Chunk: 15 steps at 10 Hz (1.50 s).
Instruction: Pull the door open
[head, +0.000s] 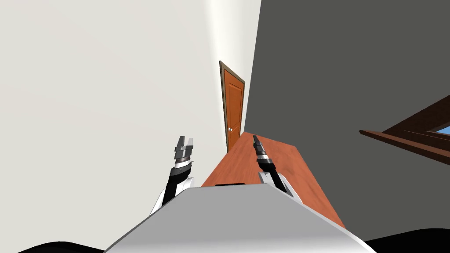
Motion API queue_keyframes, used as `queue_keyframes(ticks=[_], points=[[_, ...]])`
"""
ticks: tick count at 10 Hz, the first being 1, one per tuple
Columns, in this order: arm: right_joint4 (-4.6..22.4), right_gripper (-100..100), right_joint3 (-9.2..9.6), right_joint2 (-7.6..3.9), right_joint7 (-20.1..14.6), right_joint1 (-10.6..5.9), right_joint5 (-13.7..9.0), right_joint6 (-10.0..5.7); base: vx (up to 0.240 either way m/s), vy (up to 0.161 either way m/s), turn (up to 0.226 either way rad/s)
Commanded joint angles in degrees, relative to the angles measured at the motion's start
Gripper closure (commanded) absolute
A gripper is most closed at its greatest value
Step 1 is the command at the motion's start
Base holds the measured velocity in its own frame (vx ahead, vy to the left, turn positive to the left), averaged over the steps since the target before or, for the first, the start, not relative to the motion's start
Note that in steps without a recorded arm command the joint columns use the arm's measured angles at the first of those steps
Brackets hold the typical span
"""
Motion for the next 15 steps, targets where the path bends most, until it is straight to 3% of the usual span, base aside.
queue_keyframes(ticks=[1, 15], points=[[2.0, -100, -0.04, -0.34, 1.9, -0.80, 0.9, -0.59, 0.054, -0.122, 0.088], [19.1, -100, -0.46, -1.87, 16.2, -7.20, 8.0, -6.23, 0.062, -0.099, 0.083]])
